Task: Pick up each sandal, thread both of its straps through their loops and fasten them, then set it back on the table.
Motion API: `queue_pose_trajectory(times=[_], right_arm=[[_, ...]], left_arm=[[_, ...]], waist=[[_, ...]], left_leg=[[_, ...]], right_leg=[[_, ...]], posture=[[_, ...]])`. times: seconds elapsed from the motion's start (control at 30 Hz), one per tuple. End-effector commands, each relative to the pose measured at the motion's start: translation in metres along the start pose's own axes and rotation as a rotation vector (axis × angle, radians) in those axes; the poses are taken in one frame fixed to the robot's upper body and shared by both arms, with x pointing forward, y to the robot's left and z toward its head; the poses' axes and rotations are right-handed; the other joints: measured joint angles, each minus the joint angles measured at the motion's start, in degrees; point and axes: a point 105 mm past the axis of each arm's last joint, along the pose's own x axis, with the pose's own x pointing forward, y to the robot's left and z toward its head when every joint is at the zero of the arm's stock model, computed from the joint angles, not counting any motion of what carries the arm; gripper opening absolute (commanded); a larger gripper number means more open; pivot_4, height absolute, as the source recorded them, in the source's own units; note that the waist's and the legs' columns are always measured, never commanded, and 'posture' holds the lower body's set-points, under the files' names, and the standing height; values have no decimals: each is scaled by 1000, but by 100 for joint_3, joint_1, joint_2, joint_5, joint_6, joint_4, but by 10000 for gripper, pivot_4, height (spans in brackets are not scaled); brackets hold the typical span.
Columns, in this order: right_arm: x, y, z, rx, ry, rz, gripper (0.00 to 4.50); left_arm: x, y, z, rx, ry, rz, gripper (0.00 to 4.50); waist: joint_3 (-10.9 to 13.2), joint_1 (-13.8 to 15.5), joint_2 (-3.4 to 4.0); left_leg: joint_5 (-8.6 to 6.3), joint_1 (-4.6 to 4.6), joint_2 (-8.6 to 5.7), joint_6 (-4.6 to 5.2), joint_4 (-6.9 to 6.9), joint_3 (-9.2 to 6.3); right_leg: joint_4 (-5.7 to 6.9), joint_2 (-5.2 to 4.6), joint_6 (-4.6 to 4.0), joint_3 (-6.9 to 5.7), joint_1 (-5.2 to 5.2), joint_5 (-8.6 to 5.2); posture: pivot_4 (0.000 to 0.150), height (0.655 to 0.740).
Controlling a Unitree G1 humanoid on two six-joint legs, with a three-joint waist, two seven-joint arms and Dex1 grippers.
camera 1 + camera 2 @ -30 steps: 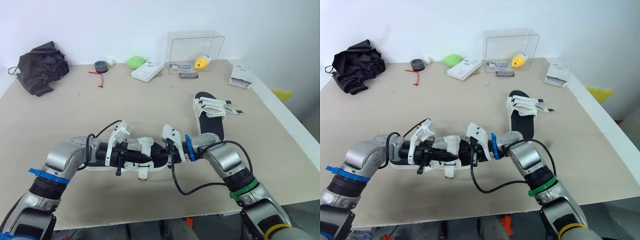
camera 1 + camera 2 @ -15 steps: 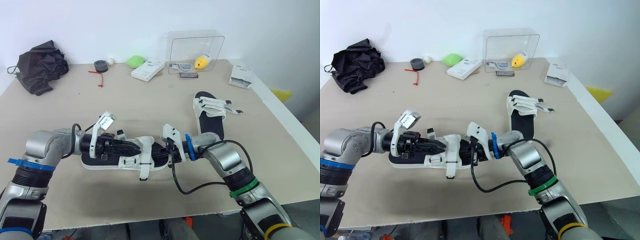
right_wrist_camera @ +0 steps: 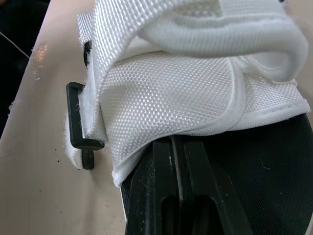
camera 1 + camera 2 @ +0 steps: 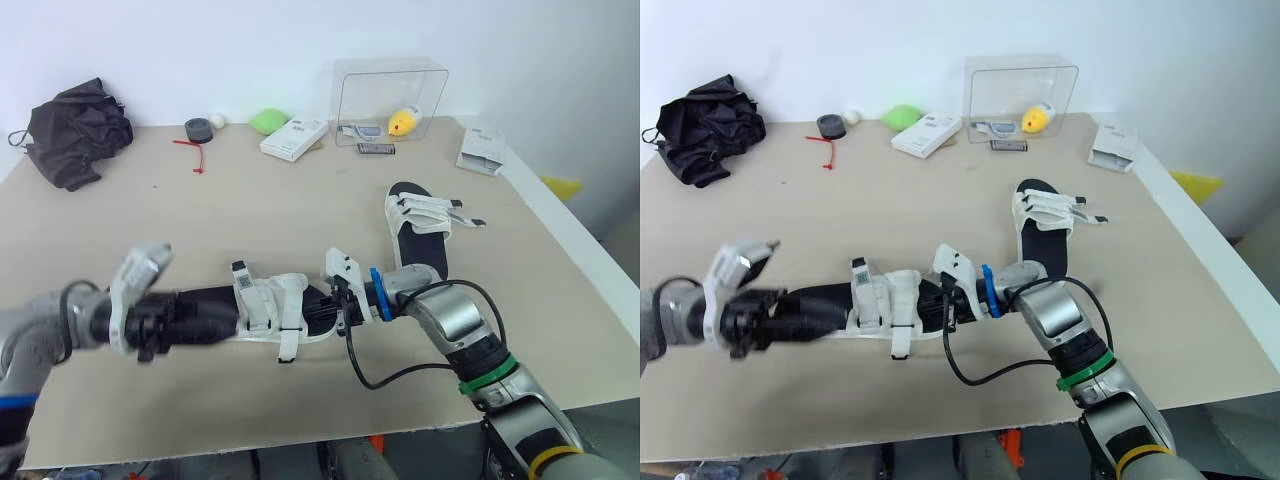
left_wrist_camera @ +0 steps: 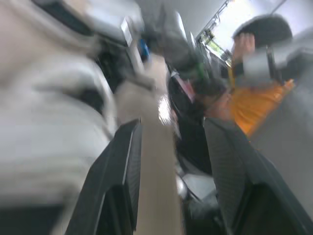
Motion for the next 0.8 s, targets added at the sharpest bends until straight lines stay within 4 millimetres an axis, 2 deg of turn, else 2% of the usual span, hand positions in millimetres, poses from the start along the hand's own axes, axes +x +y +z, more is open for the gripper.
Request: queue_pose_trajectory(times=[0.03, 0.27, 0.4, 0.47, 0.63, 0.8], right_arm=[[5, -3, -30, 85, 105, -25, 0], [4, 0, -28, 81, 103, -21, 0], [3, 2, -29, 81, 103, -22, 0], [3, 2, -29, 82, 103, -23, 0], [3, 2, -30, 83, 104, -25, 0], [4, 2, -29, 81, 102, -24, 0]], left_arm=[[9, 11, -11, 163, -10, 105, 20485], [38, 22, -17, 332, -57, 146, 20485], [48, 28, -6, 384, -120, 171, 20485], [51, 28, -3, 387, -132, 166, 20485], [48, 34, 8, 361, -164, 194, 20485], [51, 36, 5, 337, -145, 188, 20485]], waist=[[2, 6, -17], [-5, 27, -19], [-3, 32, -14], [-3, 31, -15], [-3, 30, -15], [-3, 30, -15]], left_leg=[[4, 0, 13, 1, 2, 1], [4, 4, 14, 1, 1, 30], [0, 1, 16, 1, 0, 30], [-2, -2, 13, 2, 0, 28], [-8, -3, 12, 5, 0, 28], [-8, -2, 9, 5, 0, 29]], right_leg=[[-2, 10, -11, -10, -1, -2], [-2, 6, -6, 10, -3, 1], [-2, 16, -1, 11, -3, 7], [-2, 24, 27, 11, -4, 23], [-2, 34, 33, 12, -4, 21], [-2, 35, 35, 12, -3, 22]], posture=[[1500, 7400], [1500, 7400], [1500, 7400], [1500, 7400], [1500, 7400], [1500, 7400]])
